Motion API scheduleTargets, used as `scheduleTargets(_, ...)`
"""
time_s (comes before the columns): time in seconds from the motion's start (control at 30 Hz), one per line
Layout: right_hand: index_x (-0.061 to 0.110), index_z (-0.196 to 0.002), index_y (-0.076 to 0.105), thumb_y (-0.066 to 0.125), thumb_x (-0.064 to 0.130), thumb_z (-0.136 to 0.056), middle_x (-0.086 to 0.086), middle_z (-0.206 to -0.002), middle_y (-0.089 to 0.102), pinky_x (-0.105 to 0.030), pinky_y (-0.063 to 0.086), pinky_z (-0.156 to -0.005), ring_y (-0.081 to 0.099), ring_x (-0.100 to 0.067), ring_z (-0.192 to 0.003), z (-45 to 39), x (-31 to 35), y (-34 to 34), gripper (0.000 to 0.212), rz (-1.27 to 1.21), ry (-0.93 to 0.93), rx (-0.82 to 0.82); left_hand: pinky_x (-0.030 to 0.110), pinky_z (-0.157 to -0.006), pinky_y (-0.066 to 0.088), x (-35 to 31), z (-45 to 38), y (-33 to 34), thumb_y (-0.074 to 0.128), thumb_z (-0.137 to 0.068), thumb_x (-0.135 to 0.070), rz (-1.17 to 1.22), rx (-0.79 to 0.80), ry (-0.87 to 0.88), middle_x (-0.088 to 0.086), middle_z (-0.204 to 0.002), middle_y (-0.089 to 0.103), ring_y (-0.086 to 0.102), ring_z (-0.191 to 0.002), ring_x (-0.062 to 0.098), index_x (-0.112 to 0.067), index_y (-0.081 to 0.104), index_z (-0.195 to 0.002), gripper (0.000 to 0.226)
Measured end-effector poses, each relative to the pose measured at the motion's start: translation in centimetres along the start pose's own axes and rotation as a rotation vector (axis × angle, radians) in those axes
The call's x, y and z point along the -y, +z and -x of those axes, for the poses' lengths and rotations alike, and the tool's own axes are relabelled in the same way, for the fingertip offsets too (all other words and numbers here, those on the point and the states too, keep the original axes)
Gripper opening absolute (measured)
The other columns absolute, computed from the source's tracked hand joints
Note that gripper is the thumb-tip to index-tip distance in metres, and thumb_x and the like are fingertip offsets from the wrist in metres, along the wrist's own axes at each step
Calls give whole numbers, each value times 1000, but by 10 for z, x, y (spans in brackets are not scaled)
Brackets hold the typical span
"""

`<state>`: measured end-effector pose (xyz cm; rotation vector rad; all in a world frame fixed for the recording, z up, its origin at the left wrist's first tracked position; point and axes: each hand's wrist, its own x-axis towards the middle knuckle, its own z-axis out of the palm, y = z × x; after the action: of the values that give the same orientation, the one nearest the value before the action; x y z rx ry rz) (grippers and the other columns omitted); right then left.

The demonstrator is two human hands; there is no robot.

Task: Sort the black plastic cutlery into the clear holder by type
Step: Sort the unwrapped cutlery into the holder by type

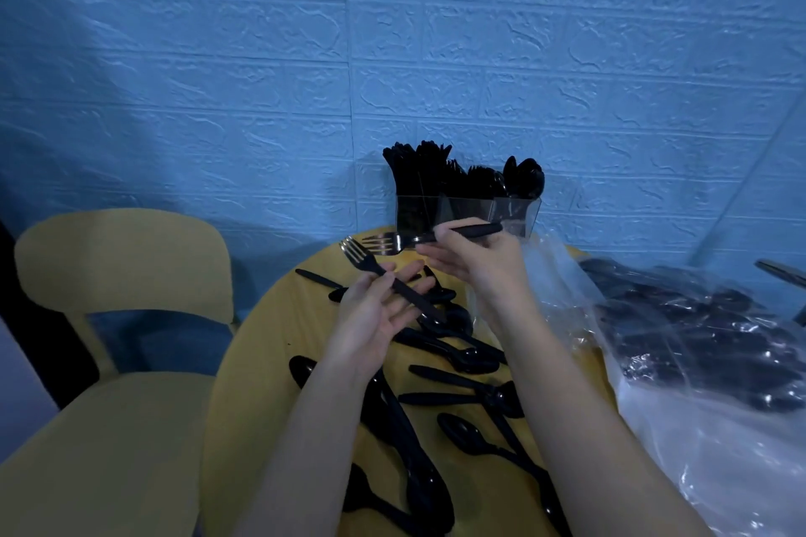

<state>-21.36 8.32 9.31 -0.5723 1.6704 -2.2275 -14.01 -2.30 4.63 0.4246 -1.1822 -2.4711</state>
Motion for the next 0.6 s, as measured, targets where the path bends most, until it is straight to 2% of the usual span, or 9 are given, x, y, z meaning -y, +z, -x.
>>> scheduleTargets(0.13, 9, -78, 74, 69, 7, -83, -7, -64, 69, -21, 50, -60, 64, -11, -63, 0, -6, -2, 7, 260, 27, 91, 31, -68, 59, -1, -3, 0, 38, -101, -8, 61, -2, 9, 9, -104, 72, 70, -95, 23, -3, 53, -115, 21)
scheduleTargets(0.23, 13, -79, 75, 69, 10, -83, 0, -64, 69, -16, 44, -54, 55, -3, -59, 0, -4, -5, 8, 392, 52, 150, 32, -71, 58, -2, -4, -4, 40, -101, -7, 79, -33, 23, 8, -107, 71, 70, -96, 22, -5, 55, -113, 20)
scheduleTargets(0.33, 18, -73, 74, 72, 12, -81, 5, -63, 68, -17, 45, -56, 56, -3, -57, -3, -6, -8, 10, 557, 19, 143, 30, -68, 58, -4, -4, -4, 40, -101, -8, 89, -33, 44, 6, -106, 72, 70, -93, 20, -7, 55, -110, 18)
scheduleTargets(0.47, 26, -74, 73, 75, 27, -77, 4, -68, 71, -26, 52, -72, 66, -7, -69, -7, -15, -6, 4, 786, -21, 142, 30, -70, 58, -4, -3, -2, 41, -100, -8, -19, 12, 59, 3, -106, 72, 70, -93, 19, -11, 58, -107, 18)
scheduleTargets(0.53, 26, -74, 72, 75, 28, -77, 6, -67, 70, -22, 51, -68, 64, -2, -66, -8, -18, -3, 5, 815, -50, 114, 30, -71, 57, -6, -2, -2, 43, -99, -7, -23, 44, 40, 5, -108, 71, 70, -96, 20, -10, 56, -112, 19)
scheduleTargets(0.6, 24, -77, 74, 74, 27, -79, 10, -67, 68, -10, 44, -59, 59, 6, -61, -6, -20, 1, 3, 847, -88, 116, 31, -70, 56, -8, -2, -4, 44, -99, -8, -34, 73, 43, 5, -111, 70, 69, -96, 19, -10, 55, -113, 18)
